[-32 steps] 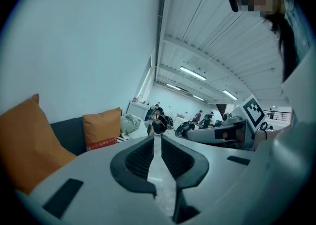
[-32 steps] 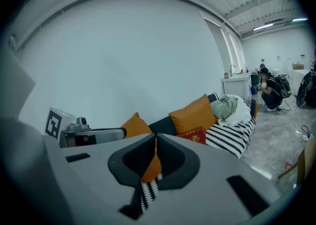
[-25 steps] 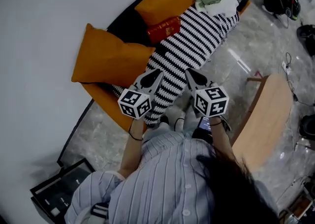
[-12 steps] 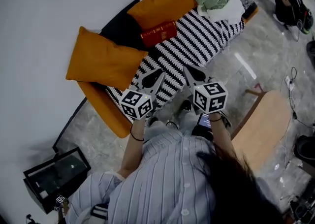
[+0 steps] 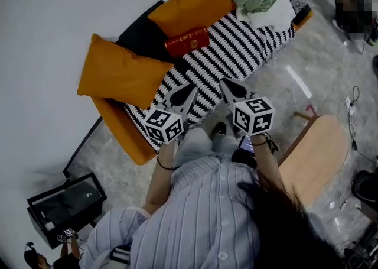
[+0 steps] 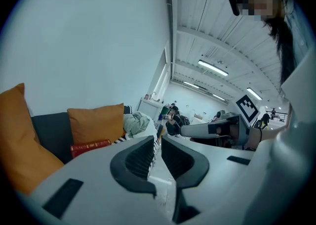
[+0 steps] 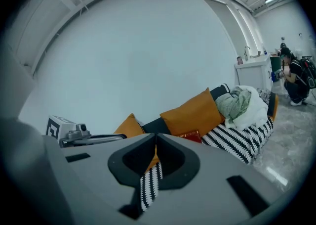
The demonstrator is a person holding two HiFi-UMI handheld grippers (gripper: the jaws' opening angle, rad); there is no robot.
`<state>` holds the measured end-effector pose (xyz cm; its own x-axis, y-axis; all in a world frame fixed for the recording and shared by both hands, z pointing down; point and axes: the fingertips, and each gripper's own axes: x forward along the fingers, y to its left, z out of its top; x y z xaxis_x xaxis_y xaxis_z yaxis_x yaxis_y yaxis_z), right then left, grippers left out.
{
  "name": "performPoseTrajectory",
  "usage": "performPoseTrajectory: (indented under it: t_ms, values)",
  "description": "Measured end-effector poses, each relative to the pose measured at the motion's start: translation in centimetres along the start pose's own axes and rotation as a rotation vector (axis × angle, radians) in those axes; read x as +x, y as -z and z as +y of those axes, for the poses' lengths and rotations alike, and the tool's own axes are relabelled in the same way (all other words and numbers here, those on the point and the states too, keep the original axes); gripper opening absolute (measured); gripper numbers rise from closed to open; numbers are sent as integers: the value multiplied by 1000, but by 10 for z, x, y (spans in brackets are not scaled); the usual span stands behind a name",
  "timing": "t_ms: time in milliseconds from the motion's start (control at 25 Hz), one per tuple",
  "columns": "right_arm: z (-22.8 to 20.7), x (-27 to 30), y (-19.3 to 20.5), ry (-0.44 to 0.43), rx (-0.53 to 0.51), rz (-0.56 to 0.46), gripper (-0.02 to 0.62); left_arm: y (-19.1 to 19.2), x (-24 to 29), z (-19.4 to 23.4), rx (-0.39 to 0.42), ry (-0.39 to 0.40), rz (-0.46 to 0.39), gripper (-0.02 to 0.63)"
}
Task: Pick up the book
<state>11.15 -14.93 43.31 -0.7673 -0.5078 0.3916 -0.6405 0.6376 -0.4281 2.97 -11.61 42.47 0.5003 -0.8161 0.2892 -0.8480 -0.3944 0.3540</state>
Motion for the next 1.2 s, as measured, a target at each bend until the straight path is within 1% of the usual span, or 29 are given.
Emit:
performPoseTrajectory:
  t_ms: [280,520,720,880,1080,1200]
  values:
    - [-9,2,8,-6,20,26,21,1,6,2,-2,-14,12,37]
    - [-14,24,8,-22,12,56,21,5,5,28,-28,-59,15,37]
    - [-16,54,1,-48,2,92,21,-2,13,62,-49,-97,13,37]
    - [-25,81,2,-54,7,134,21,-1,23,92,-48,-118,38,37]
    - [-43,114,3,-51,-8,187,21,8,33,143,-95,-155,63,37]
    - [-62,137,0,-47,-5,205,21,12,47,174,-75,-154,96,41]
